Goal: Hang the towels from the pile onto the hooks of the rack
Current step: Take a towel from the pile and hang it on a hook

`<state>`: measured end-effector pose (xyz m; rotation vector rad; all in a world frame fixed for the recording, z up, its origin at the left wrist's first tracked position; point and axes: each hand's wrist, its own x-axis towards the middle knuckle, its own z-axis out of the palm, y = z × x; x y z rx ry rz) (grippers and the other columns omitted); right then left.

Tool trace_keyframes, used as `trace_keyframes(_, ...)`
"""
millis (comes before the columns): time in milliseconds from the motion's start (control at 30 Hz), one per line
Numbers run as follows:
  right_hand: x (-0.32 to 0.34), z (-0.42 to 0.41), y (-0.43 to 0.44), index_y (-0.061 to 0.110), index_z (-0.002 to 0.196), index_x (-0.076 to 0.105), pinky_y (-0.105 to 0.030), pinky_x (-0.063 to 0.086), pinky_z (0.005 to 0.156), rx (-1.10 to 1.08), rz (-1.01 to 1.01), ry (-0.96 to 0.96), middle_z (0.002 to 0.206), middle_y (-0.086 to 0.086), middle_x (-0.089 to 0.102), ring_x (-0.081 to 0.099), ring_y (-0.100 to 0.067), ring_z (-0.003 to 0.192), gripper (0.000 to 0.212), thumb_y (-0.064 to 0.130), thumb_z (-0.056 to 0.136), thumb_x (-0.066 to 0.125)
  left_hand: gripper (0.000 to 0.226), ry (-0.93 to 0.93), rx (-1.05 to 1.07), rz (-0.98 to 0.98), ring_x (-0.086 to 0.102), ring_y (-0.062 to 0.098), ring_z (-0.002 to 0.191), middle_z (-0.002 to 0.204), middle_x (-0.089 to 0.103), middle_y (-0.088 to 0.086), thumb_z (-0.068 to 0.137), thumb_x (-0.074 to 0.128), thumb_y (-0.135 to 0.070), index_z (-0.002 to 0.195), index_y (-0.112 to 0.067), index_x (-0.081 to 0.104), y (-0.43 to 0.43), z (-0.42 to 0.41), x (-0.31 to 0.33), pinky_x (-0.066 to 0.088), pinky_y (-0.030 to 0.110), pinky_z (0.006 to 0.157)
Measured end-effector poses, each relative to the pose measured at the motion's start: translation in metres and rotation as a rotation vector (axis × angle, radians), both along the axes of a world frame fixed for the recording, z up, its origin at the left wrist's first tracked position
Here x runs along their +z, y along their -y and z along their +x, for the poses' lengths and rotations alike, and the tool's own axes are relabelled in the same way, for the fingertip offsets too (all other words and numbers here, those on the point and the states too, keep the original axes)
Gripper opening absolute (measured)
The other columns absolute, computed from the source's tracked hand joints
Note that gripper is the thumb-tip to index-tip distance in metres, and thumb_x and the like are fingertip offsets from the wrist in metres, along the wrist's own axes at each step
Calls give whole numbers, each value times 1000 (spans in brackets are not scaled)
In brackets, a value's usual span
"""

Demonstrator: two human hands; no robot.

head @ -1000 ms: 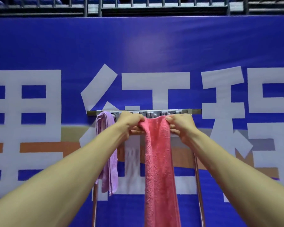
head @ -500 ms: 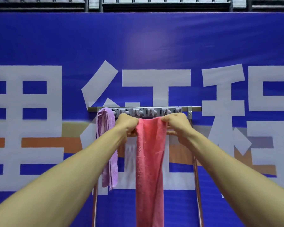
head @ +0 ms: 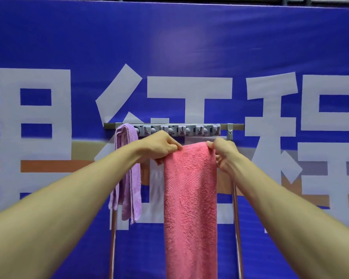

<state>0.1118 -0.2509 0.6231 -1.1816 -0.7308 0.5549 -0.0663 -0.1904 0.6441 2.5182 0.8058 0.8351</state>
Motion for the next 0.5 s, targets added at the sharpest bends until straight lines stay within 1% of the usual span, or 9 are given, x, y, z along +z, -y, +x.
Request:
trace_keyframes(33,-1,0,1,3,104,61,-27,39,48,6,13,10,85,-6,59,51,-14,65,14,2,90,57,29,50,24,-17,52,17,71,88,56,6,95,46,-10,108,-10,72,2,3,0,52,28,61)
trace_keyframes(67,-2,-1,1,4,103,62,-27,41,51,14,24,36,88,-6,60,53,-14,68,14,4,90,59,27,115,38,-74,50,15,56,76,56,7,94,47,-8,101,-1,72,4,6,-1,46,23,49)
trace_keyframes(100,-3,-2,2,4,100,64,-28,43,54,28,34,77,88,-5,62,55,-14,71,11,5,90,60,25,192,41,-168,46,12,44,62,55,6,92,48,-4,91,5,71,5,9,-2,40,18,41)
trace_keyframes(133,-4,-3,3,5,96,66,-28,45,58,46,42,127,88,-4,63,57,-14,75,9,6,90,61,23,269,32,-276,44,10,37,51,54,4,90,48,-1,85,6,69,7,12,-2,38,17,39)
trace_keyframes(200,-6,-7,6,4,94,69,-30,49,67,71,50,243,86,-3,65,59,-13,81,10,7,91,60,20,400,-5,-453,49,9,36,47,53,3,89,47,2,89,1,66,8,19,-3,43,20,42)
trace_keyframes(233,-7,-9,6,2,95,69,-32,51,72,76,50,302,85,-3,64,59,-13,82,12,8,92,59,19,445,-24,-509,52,10,37,50,54,3,90,47,1,93,0,65,10,22,-3,46,22,45)
trace_keyframes(300,-7,-11,6,3,95,70,-38,53,80,77,43,378,86,-4,65,60,-15,83,13,10,93,59,13,494,-53,-573,59,13,39,49,55,4,91,49,0,89,1,61,14,28,-4,52,22,46)
trace_keyframes(400,-8,-15,8,3,93,70,-34,55,79,132,48,410,85,-6,68,63,-16,83,10,10,91,62,12,487,-40,-580,63,19,42,40,55,5,89,49,4,78,4,55,16,35,-5,57,25,49)
trace_keyframes(500,-7,-17,12,5,90,71,-30,57,76,182,64,454,89,-10,71,66,-17,84,8,11,89,65,8,505,-11,-571,65,22,44,46,62,12,85,49,8,83,10,57,15,39,-5,59,30,51)
